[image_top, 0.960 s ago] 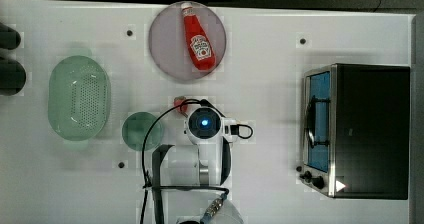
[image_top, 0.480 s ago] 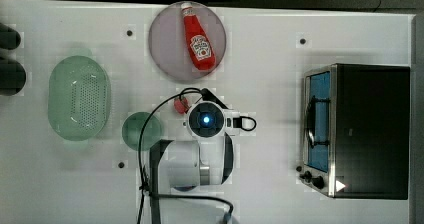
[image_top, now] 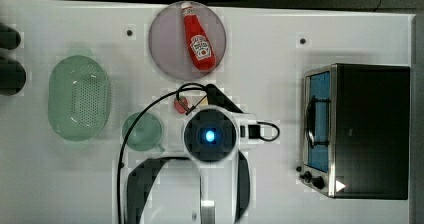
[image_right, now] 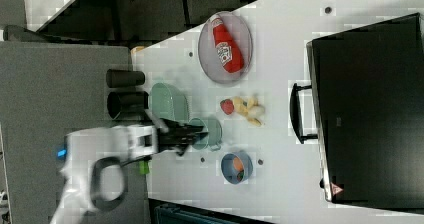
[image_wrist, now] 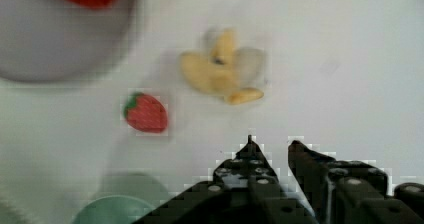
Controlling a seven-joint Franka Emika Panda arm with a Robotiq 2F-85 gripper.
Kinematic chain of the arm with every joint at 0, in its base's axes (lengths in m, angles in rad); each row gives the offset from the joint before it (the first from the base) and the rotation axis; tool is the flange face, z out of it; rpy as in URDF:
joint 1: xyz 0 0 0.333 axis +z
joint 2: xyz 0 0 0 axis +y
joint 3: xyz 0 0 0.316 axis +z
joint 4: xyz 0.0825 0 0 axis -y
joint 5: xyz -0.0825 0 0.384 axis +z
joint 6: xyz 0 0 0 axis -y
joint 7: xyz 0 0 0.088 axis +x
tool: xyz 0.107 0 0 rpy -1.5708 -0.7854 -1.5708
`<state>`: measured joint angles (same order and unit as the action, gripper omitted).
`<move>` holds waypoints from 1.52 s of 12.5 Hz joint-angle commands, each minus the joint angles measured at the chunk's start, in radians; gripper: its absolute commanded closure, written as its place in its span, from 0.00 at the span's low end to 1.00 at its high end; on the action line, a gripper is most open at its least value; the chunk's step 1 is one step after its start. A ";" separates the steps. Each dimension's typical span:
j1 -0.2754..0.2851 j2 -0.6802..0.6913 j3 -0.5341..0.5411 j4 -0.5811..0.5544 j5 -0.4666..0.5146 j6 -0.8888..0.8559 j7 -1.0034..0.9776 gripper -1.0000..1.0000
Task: Pick banana from table and place on oven.
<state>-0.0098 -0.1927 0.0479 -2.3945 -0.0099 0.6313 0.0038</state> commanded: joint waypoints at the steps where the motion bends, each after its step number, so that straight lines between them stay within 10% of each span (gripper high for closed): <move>1: -0.002 -0.119 -0.016 0.125 0.003 -0.149 0.000 0.75; 9: -0.025 -0.189 -0.176 0.299 0.000 -0.457 -0.094 0.75; 19: -0.044 0.164 -0.659 0.387 -0.021 -0.092 -0.917 0.75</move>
<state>-0.0547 0.0022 -0.6123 -2.0586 -0.0234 0.4978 -0.7334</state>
